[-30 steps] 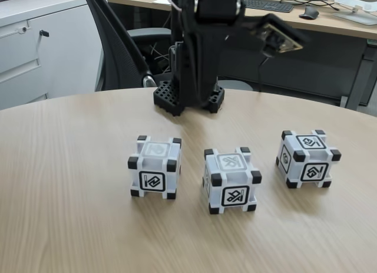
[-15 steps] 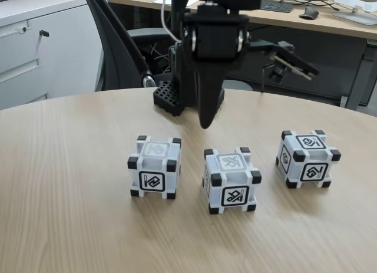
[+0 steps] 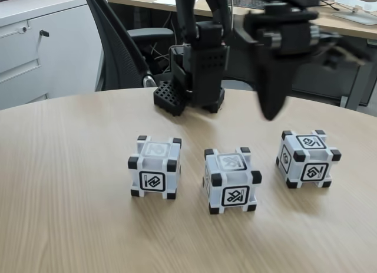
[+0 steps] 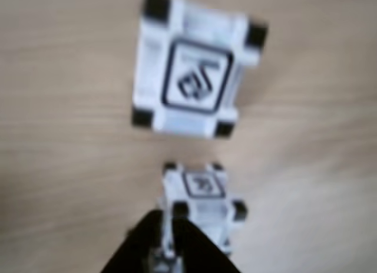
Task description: Stack cubes from left to right.
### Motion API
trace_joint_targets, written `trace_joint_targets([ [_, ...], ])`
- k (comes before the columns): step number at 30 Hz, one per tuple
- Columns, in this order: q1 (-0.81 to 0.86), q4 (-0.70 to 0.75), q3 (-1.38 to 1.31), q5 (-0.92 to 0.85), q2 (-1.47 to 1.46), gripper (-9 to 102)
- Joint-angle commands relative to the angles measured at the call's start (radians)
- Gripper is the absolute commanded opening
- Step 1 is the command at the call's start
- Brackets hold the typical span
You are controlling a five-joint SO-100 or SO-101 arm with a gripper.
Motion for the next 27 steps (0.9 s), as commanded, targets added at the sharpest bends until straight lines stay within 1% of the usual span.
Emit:
trace_joint_targets([
  [1, -0.103, 0.005, -0.046, 0.038, 0.002, 0],
  [4, -0.178, -0.005, -0.044, 0.061, 0.002, 0],
  [7, -0.202, -0.006, -0.048, 0.061, -0.015, 0],
  [9, -0.202, -0.006, -0.052, 0.077, -0.015, 7],
  [11, -0.193, 0.003, -0.055, 0.095, -0.017, 20],
  [14, -0.195, 0.005, -0.055, 0.101, -0.018, 35],
  [16, -0.187, 0.000, -0.057, 0.107, -0.018, 40],
  [21, -0.186, -0.003, -0.044, 0.115, -0.020, 49],
  [27, -0.187, -0.003, -0.043, 0.114, -0.028, 51],
])
